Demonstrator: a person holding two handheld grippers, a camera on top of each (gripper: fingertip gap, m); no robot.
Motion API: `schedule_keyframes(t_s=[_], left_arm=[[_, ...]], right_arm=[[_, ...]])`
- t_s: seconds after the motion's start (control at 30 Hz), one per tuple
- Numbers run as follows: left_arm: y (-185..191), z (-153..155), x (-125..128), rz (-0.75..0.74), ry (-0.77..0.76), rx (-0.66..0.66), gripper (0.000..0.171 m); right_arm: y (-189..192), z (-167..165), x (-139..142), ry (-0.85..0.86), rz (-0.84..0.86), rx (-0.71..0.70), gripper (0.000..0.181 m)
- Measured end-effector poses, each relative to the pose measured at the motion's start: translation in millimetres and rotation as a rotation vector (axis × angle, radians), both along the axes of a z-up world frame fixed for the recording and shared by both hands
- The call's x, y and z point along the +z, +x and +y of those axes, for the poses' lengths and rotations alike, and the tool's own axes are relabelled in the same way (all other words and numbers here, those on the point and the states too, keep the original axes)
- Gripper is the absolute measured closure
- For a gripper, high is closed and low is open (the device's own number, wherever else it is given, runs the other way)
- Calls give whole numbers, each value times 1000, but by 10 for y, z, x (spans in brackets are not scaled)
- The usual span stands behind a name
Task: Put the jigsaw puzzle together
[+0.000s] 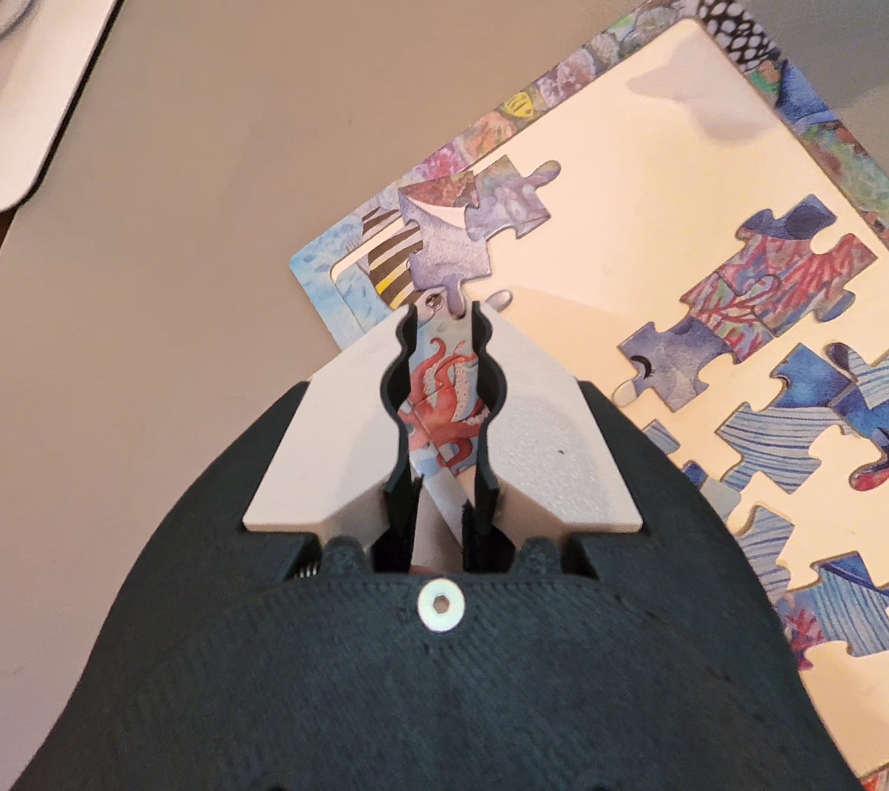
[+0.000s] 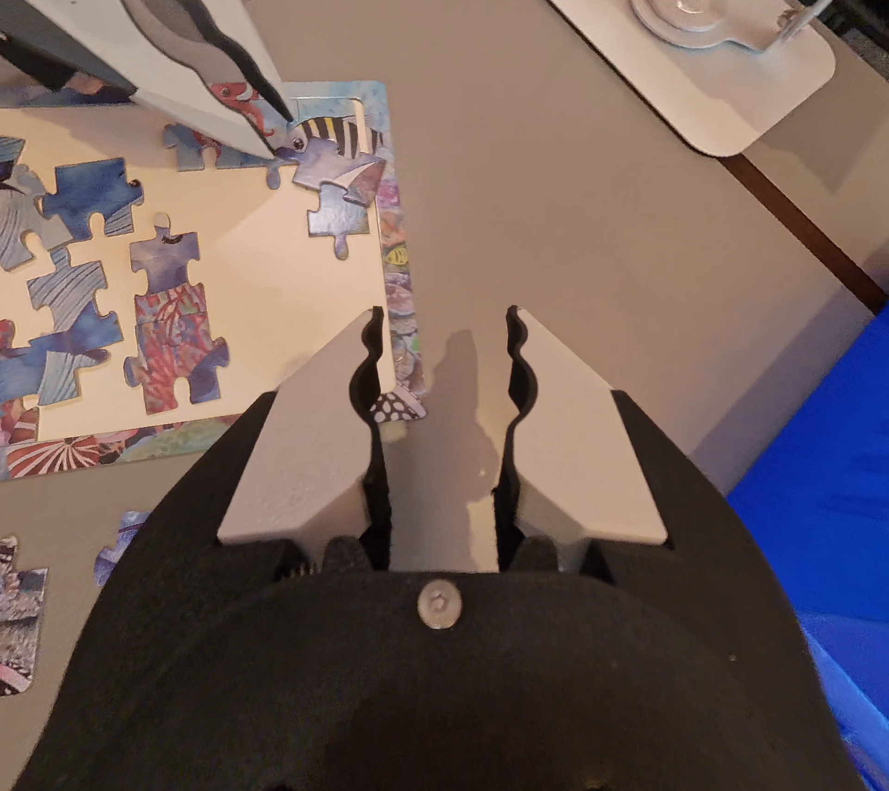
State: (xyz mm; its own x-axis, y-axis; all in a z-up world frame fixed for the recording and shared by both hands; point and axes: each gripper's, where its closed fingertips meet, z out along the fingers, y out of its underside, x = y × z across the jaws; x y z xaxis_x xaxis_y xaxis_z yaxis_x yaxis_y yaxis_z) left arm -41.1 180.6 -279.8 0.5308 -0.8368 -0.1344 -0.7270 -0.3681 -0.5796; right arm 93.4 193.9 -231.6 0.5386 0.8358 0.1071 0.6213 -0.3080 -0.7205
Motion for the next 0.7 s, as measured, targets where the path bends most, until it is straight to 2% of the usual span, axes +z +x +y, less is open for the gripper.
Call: schedule_keyframes(t_s=[0.1,0.27,0.37,0.4,0.57,0.7], left_arm=[[100,22,3,2,32,-22,138],[234,130,-17,4,93,-16,120],[281,151,-12,5,109,-20,117],[280,167,-8,6,118,-14,117],[310,224,-11,-4,138,4,118],[327,257,-12,-8,149,16,117]], right_arm=[[-17,-9,-39,-44,33,9,128],[-251,-223,-356,-166,-9,109,119],[-301,-315,-529,-240,-34,138,117],[-314,-305,-535,-241,-20,131,111],[-304,-305,-518,-268,17,130,118],[-301,-314,-526,-262,9,135,117]])
